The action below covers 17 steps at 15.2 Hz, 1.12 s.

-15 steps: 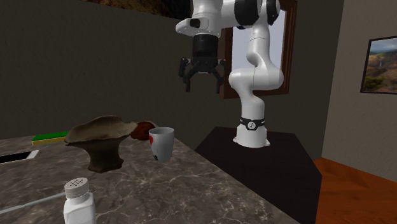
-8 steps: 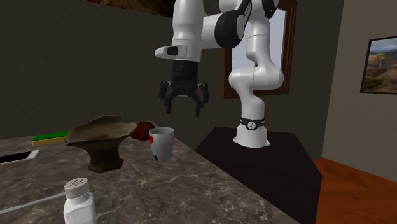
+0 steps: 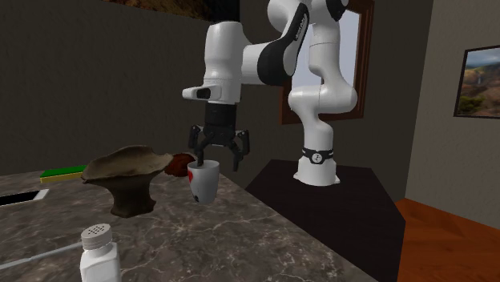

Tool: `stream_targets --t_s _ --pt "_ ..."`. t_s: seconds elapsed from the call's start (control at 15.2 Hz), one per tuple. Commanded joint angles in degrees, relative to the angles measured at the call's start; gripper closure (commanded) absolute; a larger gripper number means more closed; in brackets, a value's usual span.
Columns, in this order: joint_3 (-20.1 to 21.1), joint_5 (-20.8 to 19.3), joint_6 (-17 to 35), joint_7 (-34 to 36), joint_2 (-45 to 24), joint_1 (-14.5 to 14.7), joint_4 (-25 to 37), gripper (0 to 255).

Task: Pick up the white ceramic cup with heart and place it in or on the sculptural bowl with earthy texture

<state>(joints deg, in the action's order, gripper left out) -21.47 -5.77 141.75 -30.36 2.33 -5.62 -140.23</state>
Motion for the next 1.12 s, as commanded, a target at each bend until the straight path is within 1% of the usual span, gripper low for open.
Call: stream_targets --t_s 0.0,0.13,0.59,0.66,1.06 --pt "0.0 0.7 1.7 -0.4 -1.5 0.1 -0.2 0" --pt "-0.1 1.2 3.0 -0.8 -2.6 0.1 -0.4 0" --pt "0.0 1.2 3.0 -0.8 -2.6 0.0 -0.4 0" --pt "0.0 1.2 3.0 -0.8 -2.6 0.0 -0.4 255" --pt "-0.1 1.2 3.0 -0.8 -2.6 0.0 -0.4 255"
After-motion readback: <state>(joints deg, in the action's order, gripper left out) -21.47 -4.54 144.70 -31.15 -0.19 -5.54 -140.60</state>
